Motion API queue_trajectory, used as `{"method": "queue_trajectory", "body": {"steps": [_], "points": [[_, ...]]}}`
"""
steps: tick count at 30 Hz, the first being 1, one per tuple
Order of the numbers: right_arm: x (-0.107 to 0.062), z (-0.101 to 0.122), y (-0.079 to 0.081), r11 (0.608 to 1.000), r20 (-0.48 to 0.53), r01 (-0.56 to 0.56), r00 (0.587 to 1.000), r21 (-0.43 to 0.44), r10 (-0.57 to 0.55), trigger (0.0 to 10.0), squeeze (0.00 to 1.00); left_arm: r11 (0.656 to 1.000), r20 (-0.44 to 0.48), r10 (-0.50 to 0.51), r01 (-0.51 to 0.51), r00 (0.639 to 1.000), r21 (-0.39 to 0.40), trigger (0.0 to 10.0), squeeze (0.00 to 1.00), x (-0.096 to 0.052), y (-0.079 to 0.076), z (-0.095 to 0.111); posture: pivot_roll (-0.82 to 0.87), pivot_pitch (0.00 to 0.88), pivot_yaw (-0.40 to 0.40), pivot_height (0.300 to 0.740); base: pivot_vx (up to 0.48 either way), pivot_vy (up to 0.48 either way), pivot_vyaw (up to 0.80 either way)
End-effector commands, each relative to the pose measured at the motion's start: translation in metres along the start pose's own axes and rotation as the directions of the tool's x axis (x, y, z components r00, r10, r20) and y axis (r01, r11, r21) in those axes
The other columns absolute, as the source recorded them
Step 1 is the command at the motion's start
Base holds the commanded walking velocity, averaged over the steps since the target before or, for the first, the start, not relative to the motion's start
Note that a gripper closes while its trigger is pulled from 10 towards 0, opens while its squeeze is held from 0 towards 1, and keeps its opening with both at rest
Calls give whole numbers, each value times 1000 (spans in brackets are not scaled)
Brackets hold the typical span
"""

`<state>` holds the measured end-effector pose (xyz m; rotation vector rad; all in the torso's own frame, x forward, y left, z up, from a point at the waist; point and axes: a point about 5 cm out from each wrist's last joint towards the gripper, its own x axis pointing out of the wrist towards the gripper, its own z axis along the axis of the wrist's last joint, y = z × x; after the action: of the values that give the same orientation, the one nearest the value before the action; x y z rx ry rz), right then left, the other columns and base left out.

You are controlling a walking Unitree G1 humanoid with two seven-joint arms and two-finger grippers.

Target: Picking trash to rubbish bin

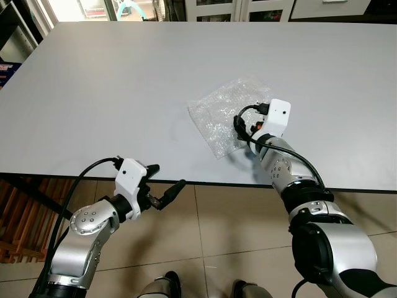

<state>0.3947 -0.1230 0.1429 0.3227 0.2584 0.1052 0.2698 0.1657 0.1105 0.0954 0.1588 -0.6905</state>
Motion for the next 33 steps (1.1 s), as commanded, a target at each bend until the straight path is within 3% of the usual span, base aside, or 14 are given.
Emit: {"method": "queue_trajectory", "body": {"steps": [1,33], "points": [[-7,-49,-11,997,-184,44,982,55,-33,0,0,1000,-8,-9,9,1000,0,10000,0,-2,-2,0,9,225,62,740,0,0,0],[-9,-54,-21,995,-181,77,981,56,-66,0,0,1000,-18,-26,26,999,-15,10000,0,-2,-8,-3,8,226,64,740,0,0,0]]}}
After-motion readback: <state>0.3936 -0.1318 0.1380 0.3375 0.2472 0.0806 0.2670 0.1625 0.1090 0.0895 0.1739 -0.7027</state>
